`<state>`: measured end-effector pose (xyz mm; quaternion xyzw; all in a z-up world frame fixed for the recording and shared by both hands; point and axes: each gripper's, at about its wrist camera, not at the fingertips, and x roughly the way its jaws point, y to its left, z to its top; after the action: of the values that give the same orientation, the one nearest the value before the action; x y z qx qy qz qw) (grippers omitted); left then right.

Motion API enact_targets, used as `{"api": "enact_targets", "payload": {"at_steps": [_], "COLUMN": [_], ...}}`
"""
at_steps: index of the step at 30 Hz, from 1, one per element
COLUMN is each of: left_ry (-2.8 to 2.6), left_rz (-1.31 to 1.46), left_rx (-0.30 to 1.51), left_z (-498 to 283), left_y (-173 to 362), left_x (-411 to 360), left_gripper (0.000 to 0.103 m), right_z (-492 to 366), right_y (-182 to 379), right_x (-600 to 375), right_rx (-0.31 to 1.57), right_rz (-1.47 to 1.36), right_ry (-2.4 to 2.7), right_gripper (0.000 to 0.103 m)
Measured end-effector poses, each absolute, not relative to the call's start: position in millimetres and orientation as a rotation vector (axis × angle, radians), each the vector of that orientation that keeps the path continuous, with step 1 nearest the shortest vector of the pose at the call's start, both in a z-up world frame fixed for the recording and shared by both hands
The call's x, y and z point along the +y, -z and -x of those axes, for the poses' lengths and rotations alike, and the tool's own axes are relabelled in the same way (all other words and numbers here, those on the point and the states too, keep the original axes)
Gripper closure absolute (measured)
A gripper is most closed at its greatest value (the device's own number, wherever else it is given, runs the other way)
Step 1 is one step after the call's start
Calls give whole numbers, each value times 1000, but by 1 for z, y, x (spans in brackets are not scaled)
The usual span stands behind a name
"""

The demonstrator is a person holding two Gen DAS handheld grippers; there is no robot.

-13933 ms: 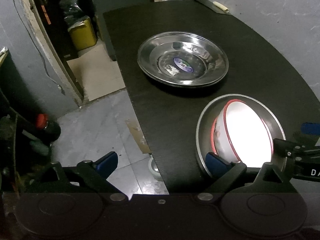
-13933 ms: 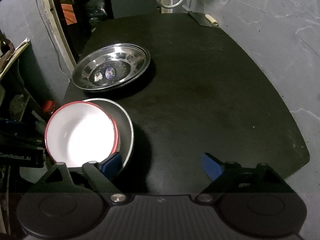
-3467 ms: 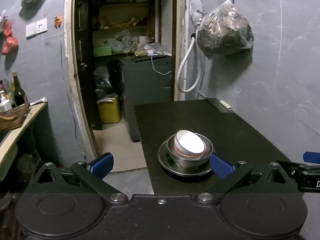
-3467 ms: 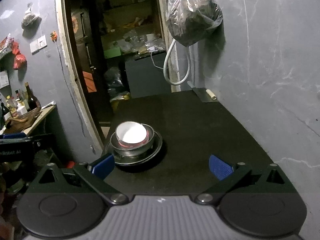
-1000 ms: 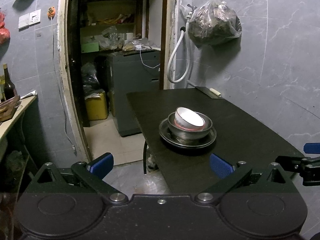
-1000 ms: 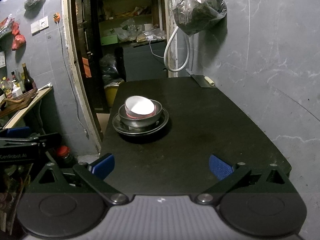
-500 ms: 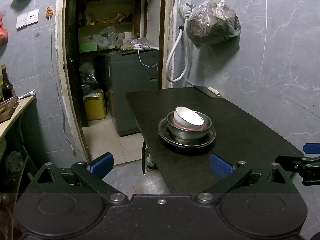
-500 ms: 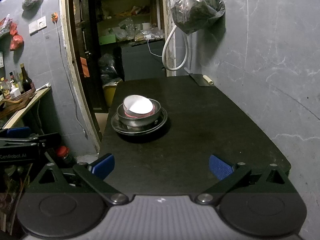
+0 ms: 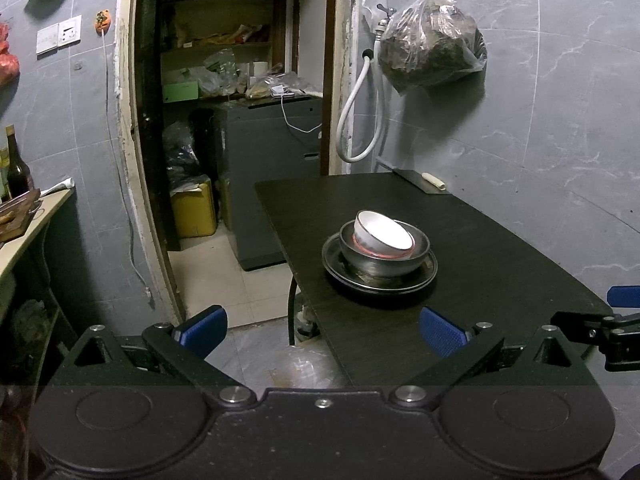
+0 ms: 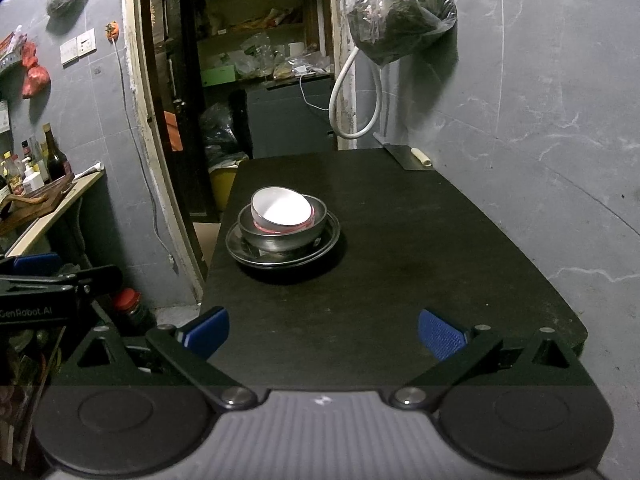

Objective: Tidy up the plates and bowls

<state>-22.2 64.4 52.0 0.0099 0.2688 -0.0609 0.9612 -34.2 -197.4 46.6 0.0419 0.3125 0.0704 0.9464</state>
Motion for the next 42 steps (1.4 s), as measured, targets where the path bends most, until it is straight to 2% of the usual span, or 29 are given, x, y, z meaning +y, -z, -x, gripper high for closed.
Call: {"api": "enact_targets", "payload": {"at_steps": [42], "left_ry": [131], "left_rz": [-20], "left_rx": [548], "left_z": [21], "left_y": [-49], "left_x": [65], "left_gripper": [1], "right_z": [35], "right_y": [-43], "right_x": [-197], "right_rx": [643], "right_rz": [-86], "right_ry": [-132], "right_gripper": [0]}}
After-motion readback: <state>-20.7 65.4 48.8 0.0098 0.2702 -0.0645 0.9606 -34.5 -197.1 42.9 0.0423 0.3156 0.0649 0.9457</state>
